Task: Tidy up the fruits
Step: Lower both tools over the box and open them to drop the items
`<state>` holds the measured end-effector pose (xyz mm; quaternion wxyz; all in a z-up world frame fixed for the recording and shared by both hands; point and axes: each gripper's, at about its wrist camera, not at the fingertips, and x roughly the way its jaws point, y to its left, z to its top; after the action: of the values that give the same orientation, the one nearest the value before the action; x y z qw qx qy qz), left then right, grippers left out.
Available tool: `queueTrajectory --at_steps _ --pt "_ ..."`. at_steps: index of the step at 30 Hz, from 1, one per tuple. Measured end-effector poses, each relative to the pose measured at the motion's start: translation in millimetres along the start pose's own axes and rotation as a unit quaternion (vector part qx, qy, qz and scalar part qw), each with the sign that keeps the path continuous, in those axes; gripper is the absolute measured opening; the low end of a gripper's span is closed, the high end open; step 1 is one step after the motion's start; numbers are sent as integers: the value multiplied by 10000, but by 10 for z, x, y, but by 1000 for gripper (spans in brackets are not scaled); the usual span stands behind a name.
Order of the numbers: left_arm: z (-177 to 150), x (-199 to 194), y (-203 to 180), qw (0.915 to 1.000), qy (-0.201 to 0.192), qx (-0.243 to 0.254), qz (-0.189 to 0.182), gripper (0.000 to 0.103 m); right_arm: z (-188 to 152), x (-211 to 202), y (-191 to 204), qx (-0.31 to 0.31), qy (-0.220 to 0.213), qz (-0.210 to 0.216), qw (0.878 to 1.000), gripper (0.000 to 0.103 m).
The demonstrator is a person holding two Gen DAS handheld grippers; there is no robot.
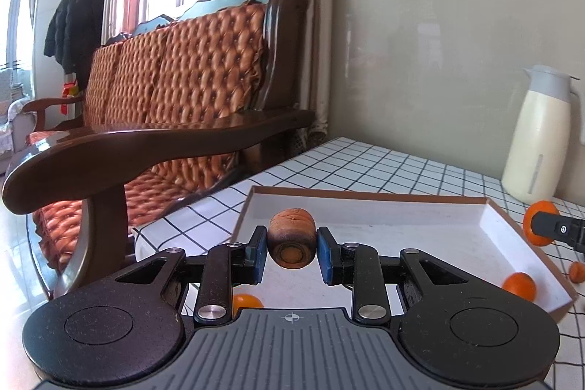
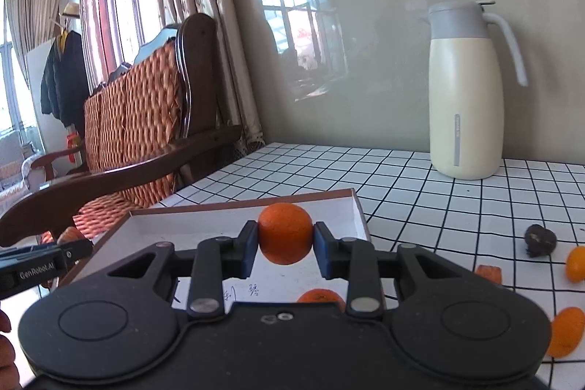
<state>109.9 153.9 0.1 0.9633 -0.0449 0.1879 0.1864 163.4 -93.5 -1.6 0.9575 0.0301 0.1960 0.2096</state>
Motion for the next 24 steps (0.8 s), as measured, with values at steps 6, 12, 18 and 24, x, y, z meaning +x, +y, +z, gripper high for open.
queueTrajectory --at_steps 6,12,18,24 --pt "43 167 10 9999 59 -29 95 29 21 138 -29 36 32 -51 10000 24" --pt "69 402 -40 9981 406 86 459 95 67 136 -10 -57 -452 -420 9981 83" --pt "204 57 -14 9980 -438 -80 451 103 152 -181 -49 39 -1108 -367 9932 93" --pt "215 -186 26 9968 -719 -39 360 103 219 -402 -127 130 -1515 -269 9880 97"
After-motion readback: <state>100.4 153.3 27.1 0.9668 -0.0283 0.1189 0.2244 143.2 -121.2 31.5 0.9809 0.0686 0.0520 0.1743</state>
